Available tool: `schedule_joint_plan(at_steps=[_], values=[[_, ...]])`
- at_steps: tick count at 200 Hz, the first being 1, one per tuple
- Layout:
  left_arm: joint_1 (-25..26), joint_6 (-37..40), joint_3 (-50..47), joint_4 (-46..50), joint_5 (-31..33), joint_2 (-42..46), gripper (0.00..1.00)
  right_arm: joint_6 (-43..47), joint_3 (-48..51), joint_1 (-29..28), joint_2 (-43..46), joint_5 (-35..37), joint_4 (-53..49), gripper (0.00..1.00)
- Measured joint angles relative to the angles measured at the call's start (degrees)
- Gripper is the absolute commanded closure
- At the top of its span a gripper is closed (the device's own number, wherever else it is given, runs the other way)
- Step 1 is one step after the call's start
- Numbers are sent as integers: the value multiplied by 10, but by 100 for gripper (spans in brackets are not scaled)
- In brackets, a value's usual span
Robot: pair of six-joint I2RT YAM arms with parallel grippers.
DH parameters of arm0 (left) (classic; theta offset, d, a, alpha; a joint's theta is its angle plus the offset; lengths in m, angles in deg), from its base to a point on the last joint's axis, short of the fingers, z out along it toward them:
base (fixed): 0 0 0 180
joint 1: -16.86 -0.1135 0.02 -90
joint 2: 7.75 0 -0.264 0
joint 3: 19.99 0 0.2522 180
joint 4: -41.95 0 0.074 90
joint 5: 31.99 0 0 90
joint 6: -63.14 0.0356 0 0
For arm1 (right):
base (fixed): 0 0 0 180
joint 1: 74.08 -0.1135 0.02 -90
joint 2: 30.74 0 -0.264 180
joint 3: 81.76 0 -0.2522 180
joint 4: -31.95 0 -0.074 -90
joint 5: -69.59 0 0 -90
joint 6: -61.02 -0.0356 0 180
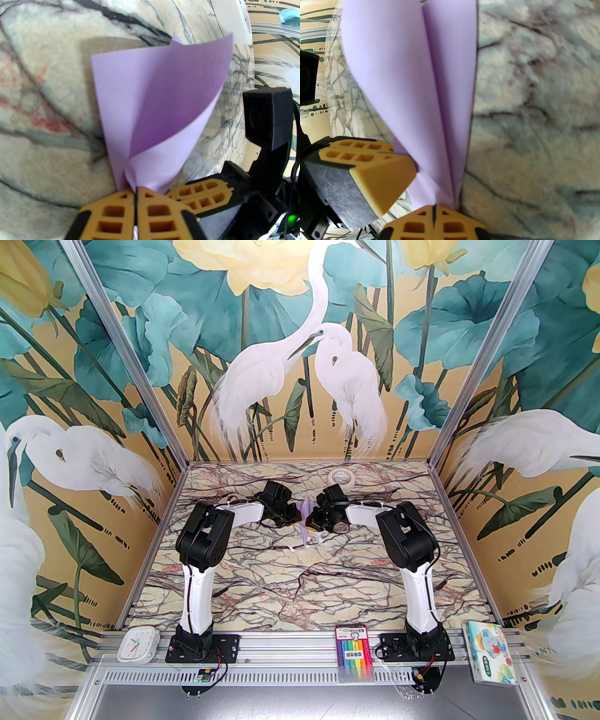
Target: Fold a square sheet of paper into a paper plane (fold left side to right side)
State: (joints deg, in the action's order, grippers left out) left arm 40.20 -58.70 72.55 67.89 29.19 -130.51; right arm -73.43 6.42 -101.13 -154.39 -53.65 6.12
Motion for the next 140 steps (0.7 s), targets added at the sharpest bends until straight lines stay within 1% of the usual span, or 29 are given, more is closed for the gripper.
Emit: schedule_joint_plan(at_steps=[53,82,103,140], values=[[0,0,1,0,0,-2,93,8,0,1,4,0,-1,100],[1,0,1,-2,0,-3,93,8,-6,11,14,4,-2,100],[1,0,2,-2,-1,-3,93,9,-38,22,13,9,-14,100],[2,0,3,-2,0,-3,94,12,-132,31,-10,27,-22,100]])
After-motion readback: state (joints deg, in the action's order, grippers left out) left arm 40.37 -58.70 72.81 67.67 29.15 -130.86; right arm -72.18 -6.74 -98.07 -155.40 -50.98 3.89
